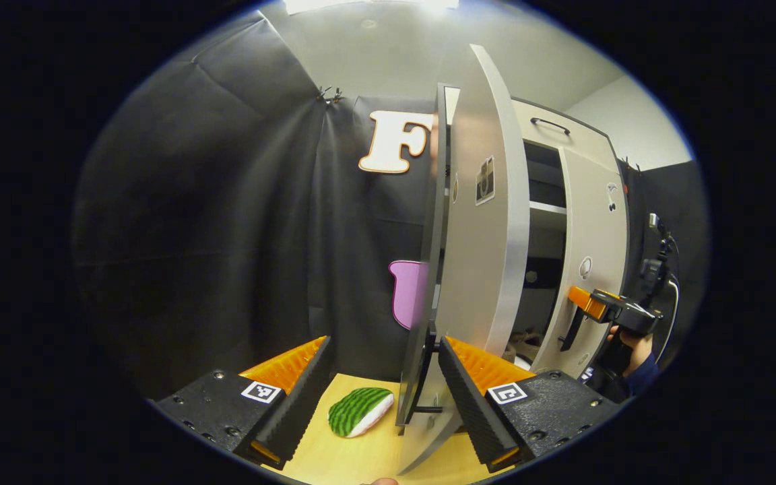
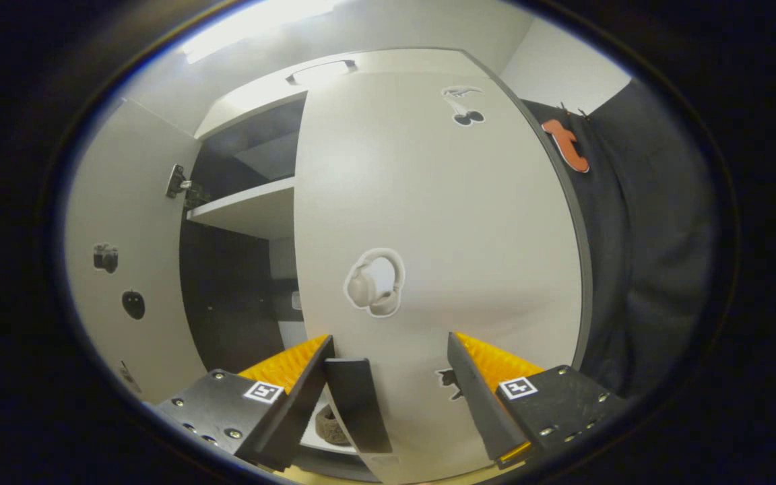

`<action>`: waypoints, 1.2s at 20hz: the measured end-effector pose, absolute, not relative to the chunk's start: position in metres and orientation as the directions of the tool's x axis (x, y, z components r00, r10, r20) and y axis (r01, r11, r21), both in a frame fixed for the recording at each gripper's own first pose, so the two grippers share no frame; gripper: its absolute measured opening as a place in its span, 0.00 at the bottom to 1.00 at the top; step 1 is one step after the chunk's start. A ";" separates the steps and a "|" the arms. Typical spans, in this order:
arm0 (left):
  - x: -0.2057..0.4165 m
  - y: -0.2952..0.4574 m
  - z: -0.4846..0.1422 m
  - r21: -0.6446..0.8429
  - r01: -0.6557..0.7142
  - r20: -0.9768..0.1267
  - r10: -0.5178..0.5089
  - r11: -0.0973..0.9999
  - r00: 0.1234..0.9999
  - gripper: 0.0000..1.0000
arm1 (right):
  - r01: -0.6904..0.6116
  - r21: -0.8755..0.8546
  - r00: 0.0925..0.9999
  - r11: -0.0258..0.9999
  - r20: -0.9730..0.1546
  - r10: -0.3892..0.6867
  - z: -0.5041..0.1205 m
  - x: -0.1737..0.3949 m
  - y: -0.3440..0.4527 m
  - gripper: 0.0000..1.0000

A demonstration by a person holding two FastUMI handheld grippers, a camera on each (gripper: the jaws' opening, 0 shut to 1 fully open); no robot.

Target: Grab one shoe with the right hand and put it into the shoe cabinet, grab the other shoe with the left hand and put it into the shoe cabinet; then close the right door with the right hand and the left door with the left hand.

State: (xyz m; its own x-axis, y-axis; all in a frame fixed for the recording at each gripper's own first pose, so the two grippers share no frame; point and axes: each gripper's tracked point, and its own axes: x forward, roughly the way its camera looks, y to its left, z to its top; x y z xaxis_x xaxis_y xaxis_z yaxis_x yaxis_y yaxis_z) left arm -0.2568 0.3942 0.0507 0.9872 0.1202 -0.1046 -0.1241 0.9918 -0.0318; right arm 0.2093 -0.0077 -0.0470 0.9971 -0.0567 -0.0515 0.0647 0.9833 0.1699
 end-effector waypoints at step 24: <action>-0.227 0.293 0.047 -0.039 0.174 -0.110 -0.178 0.984 0.978 0.94 | 0.202 0.079 0.979 0.976 -0.028 -0.200 -0.035 0.138 -0.084 0.99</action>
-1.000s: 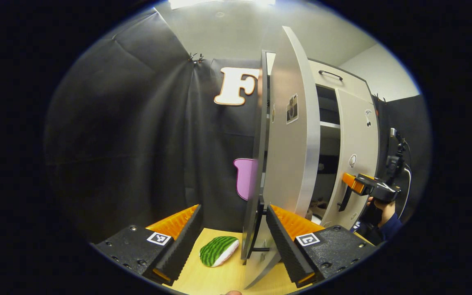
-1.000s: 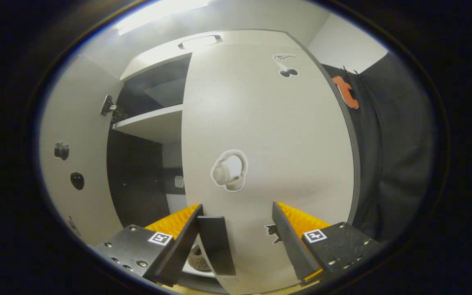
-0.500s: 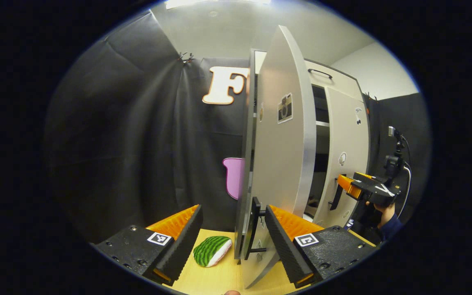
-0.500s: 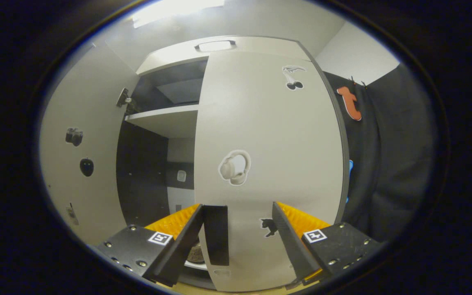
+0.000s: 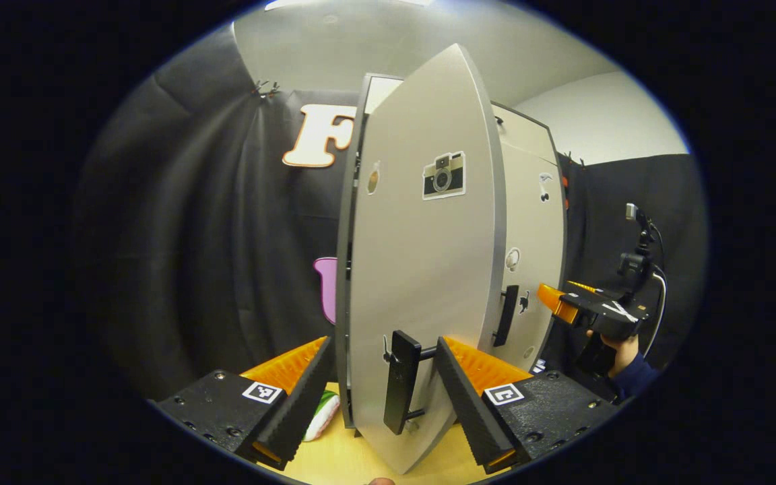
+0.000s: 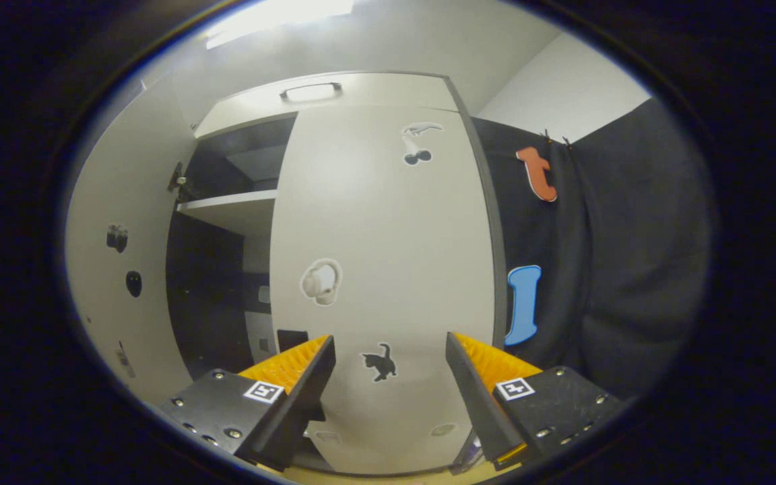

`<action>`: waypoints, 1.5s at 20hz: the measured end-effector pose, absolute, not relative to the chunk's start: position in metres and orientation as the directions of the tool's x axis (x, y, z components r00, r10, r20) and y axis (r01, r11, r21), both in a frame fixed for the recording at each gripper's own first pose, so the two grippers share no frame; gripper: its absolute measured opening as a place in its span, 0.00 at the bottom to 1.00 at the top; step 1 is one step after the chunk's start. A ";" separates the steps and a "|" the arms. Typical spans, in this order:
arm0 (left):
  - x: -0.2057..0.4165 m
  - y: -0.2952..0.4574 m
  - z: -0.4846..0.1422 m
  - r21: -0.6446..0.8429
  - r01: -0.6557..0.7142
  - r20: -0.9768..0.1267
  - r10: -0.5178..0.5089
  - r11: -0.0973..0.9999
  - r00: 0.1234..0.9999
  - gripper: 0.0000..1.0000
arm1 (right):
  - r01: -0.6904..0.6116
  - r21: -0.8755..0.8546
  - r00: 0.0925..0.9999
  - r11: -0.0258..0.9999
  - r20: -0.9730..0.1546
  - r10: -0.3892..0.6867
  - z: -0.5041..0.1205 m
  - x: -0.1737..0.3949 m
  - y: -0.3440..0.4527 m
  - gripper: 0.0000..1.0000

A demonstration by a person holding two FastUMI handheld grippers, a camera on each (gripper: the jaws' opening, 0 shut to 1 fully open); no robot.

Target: Grab one shoe with the right hand and put it into the shoe cabinet, grab the other shoe with the left hand and put it into the shoe cabinet; then close the right door with the right hand and the left door with the left hand.

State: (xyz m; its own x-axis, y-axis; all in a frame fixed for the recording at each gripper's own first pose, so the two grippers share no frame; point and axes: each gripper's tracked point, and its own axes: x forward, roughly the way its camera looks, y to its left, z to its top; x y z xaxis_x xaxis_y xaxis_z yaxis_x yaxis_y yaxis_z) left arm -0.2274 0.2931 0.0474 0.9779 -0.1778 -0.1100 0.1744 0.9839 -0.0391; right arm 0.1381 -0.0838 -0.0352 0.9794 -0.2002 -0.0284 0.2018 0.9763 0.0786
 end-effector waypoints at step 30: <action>-0.107 0.169 0.018 -0.115 0.299 -0.119 -0.312 0.947 0.943 1.00 | 0.359 0.075 0.931 0.930 0.037 -0.362 0.019 0.024 -0.209 0.99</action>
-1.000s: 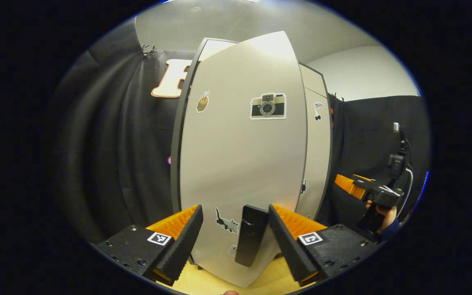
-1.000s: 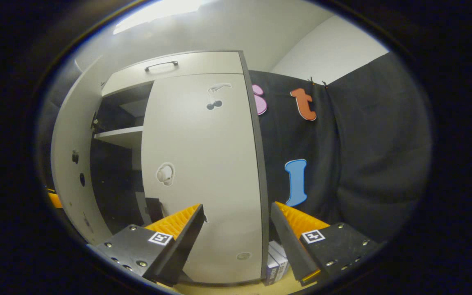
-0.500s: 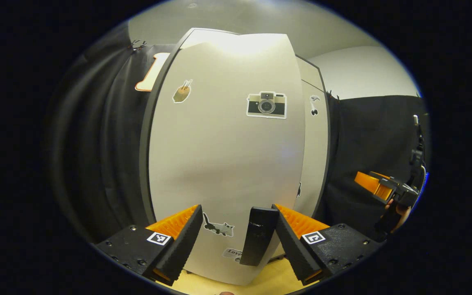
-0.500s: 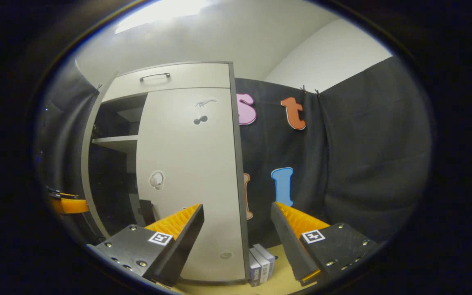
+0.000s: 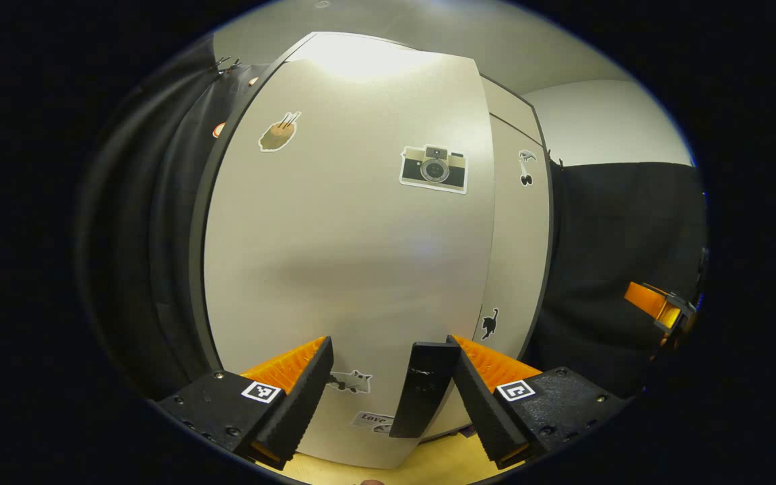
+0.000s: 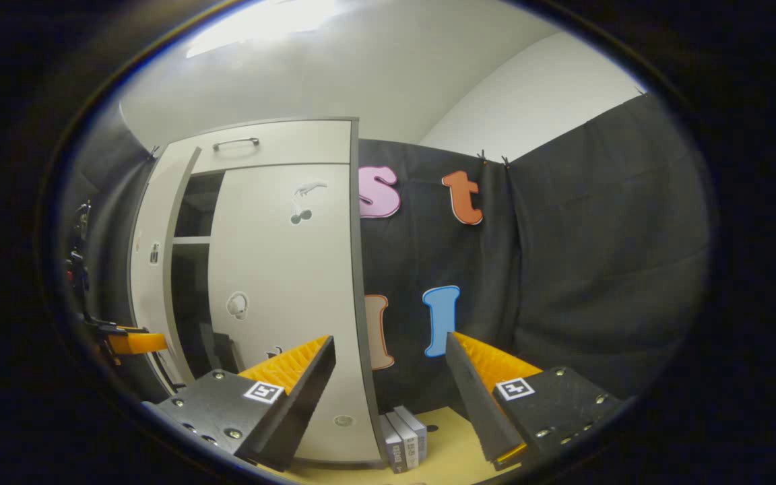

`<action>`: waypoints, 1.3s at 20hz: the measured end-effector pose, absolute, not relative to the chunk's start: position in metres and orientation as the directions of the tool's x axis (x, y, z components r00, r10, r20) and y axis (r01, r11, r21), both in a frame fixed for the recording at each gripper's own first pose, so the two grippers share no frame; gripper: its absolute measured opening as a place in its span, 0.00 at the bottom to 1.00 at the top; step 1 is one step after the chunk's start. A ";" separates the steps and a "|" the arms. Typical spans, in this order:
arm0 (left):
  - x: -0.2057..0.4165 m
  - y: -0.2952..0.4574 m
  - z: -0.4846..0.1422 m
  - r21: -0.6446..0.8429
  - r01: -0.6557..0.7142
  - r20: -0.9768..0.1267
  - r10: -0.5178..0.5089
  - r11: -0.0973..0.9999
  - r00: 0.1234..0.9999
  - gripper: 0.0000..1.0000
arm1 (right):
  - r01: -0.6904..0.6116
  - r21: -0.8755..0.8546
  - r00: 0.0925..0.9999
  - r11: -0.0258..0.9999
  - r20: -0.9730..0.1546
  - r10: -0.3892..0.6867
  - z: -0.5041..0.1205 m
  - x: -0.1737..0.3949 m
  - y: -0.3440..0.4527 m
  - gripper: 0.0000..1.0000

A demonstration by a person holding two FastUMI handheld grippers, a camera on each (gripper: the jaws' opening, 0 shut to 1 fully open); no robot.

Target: Grab one shoe with the right hand and put it into the shoe cabinet, grab the other shoe with the left hand and put it into the shoe cabinet; then close the right door with the right hand and the left door with the left hand.

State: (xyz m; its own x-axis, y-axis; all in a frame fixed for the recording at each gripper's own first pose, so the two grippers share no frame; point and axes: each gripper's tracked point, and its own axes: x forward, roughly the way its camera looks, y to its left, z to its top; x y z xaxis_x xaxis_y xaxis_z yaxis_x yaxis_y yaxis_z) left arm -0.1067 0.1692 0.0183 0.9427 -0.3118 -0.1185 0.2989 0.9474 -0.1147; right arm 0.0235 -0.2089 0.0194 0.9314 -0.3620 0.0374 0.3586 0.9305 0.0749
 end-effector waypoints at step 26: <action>-0.051 0.158 0.003 -0.022 0.155 -0.134 -0.156 0.988 0.979 1.00 | 0.378 0.032 0.926 0.925 0.009 -0.379 -0.003 0.016 -0.254 0.99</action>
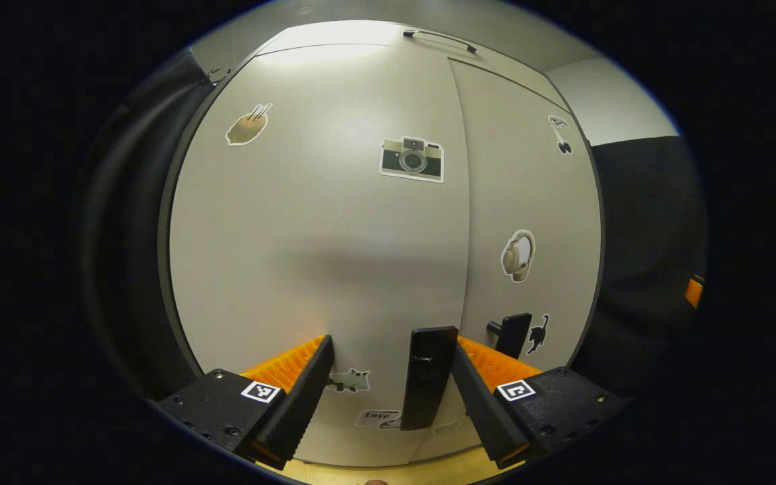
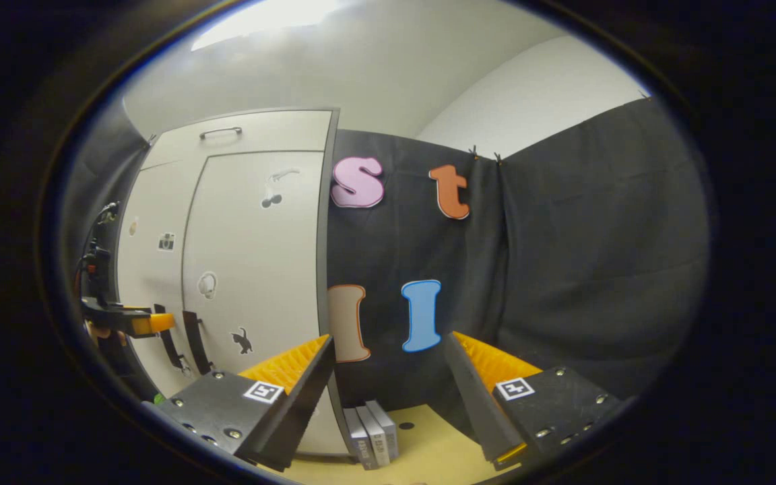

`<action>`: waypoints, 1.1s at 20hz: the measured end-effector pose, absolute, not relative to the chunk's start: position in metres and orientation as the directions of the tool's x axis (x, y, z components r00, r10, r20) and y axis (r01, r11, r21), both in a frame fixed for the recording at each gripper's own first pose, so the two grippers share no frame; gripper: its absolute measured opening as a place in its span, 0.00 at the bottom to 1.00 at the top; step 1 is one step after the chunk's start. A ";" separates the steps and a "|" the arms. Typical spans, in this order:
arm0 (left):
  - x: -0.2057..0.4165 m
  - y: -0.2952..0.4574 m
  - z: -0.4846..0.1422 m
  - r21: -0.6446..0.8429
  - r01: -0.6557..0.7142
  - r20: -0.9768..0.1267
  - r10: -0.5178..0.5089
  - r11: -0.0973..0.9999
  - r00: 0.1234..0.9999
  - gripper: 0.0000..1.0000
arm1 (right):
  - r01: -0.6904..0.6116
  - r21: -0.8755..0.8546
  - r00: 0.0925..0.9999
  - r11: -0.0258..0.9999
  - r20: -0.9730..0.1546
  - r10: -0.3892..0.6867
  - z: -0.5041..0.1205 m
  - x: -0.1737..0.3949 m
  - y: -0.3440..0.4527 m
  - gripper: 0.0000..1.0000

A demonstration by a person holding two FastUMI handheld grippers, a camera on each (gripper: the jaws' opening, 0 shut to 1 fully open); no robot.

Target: Grab one shoe with the right hand and put it into the shoe cabinet, grab the other shoe with the left hand and put it into the shoe cabinet; then close the right door with the right hand and the left door with the left hand.

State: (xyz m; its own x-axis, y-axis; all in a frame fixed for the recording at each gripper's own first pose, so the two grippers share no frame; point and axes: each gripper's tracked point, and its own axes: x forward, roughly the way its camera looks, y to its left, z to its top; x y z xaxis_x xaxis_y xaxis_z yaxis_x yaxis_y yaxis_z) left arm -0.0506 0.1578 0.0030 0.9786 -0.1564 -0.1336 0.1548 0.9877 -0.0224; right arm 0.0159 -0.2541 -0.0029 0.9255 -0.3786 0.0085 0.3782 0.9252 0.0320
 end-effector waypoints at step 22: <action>-0.201 0.217 0.091 0.041 0.084 -0.060 -0.082 0.996 0.995 0.99 | 0.128 0.132 0.991 0.983 0.008 -0.130 0.024 0.029 -0.129 0.98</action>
